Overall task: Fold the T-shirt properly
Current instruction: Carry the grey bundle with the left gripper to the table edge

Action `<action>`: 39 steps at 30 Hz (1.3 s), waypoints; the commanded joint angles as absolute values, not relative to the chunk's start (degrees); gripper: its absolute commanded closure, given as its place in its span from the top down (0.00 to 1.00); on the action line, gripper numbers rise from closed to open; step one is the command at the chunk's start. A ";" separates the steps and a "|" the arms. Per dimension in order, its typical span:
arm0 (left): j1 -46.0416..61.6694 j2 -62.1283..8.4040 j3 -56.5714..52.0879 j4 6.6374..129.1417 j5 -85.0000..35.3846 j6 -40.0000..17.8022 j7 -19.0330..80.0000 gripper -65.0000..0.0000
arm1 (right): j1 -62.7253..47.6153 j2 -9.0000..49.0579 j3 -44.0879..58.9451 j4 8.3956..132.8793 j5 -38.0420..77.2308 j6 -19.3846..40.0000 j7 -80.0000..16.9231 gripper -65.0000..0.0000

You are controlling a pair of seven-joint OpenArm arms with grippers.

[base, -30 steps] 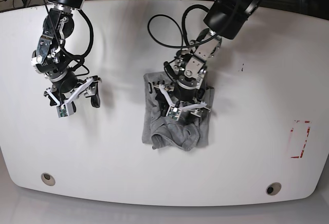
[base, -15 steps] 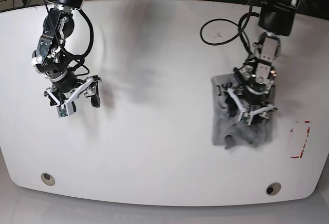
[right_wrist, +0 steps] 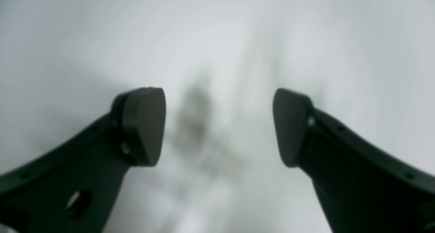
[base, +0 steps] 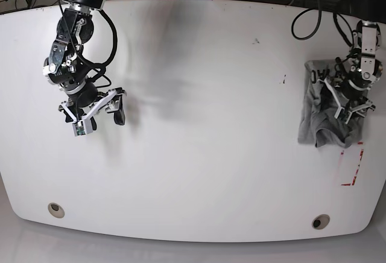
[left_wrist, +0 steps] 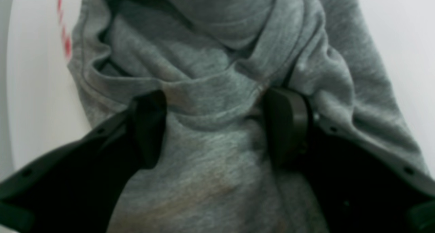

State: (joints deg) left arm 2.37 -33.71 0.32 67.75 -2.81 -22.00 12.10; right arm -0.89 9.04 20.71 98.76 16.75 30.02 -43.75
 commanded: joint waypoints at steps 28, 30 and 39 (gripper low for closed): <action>10.86 -47.16 -5.67 68.97 3.38 -24.13 17.89 0.66 | -9.89 6.55 21.14 107.82 16.92 33.98 -42.51 0.73; 10.77 -47.16 -7.08 70.90 3.47 -24.13 17.89 0.66 | -10.15 6.55 21.23 107.82 16.92 34.51 -42.51 0.73; 9.89 -46.55 -9.36 81.63 3.47 -24.13 17.98 0.66 | -10.86 7.60 21.14 107.82 16.84 34.68 -42.07 0.73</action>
